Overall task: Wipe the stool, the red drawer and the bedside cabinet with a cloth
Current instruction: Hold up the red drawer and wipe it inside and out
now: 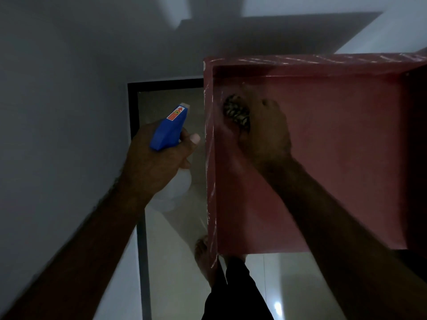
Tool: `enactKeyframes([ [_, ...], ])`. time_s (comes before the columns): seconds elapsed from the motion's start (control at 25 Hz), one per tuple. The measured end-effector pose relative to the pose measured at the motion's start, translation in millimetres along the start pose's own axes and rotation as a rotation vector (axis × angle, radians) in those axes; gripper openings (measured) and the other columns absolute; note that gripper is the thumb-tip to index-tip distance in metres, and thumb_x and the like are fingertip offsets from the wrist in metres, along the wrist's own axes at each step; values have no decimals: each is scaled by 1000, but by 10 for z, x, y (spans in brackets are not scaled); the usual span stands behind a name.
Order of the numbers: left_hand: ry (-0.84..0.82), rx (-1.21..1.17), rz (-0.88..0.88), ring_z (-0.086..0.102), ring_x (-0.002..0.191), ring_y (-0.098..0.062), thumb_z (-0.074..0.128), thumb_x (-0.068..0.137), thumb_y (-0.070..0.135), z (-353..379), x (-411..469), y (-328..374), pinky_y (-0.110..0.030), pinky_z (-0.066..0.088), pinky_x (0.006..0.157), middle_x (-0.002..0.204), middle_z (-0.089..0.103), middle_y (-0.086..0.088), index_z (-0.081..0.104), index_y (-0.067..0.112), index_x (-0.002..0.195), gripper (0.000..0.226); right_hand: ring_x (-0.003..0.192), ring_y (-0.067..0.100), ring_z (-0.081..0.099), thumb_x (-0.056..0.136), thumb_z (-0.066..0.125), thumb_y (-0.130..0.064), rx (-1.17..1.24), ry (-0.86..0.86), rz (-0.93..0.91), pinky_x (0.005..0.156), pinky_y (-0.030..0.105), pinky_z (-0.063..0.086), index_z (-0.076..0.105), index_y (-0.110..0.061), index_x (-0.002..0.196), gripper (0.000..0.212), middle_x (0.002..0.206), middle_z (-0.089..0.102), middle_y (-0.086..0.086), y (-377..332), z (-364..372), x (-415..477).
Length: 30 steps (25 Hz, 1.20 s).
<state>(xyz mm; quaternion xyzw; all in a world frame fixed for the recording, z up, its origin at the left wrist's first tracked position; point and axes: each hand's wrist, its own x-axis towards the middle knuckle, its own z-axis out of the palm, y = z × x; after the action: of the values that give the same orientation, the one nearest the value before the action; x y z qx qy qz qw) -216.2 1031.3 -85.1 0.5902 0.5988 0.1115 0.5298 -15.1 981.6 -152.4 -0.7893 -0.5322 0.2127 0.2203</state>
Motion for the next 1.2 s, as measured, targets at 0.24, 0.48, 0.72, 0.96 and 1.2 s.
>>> enactKeyframes([
  [0.24, -3, 18, -2, 66, 72, -25, 67, 93, 25, 3, 20, 20, -1, 44, 58, 83, 67, -22, 58, 18, 84, 14, 110, 42, 61, 81, 78, -17, -10, -31, -116, 86, 43, 51, 53, -11, 146, 70, 118, 70, 20, -128, 66, -9],
  [0.48, 7, 35, 10, 66, 66, -12, 67, 93, 24, 14, 17, 60, 0, 45, 61, 79, 67, -20, 62, 10, 89, 16, 111, 34, 64, 75, 77, -28, -73, -19, -125, 90, 40, 54, 40, -22, 154, 87, 124, 71, 9, 67, 158, 335],
  [0.72, 29, 3, 18, 63, 58, 2, 67, 93, 22, 52, -24, 117, -3, 46, 58, 72, 63, -9, 56, 19, 78, 19, 115, 33, 61, 72, 80, -24, -70, -84, -119, 91, 36, 53, 40, -25, 155, 92, 129, 67, 11, -8, 138, 336],
  [0.96, 13, -2, 22, 66, 62, 0, 67, 93, 22, 78, -70, 117, -3, 47, 60, 72, 64, -10, 58, 18, 81, 16, 110, 41, 60, 71, 77, 0, -33, -151, -145, 86, 43, 51, 52, -11, 148, 82, 118, 69, 21, -54, 3, -218],
  [1.2, 45, -45, -3, 66, 58, -2, 69, 91, 21, 114, -123, 134, -5, 48, 58, 71, 65, -11, 58, 19, 81, 15, 117, 37, 56, 77, 76, -8, 43, -87, -106, 94, 47, 50, 55, -17, 145, 72, 121, 68, 16, -104, 87, -8],
])
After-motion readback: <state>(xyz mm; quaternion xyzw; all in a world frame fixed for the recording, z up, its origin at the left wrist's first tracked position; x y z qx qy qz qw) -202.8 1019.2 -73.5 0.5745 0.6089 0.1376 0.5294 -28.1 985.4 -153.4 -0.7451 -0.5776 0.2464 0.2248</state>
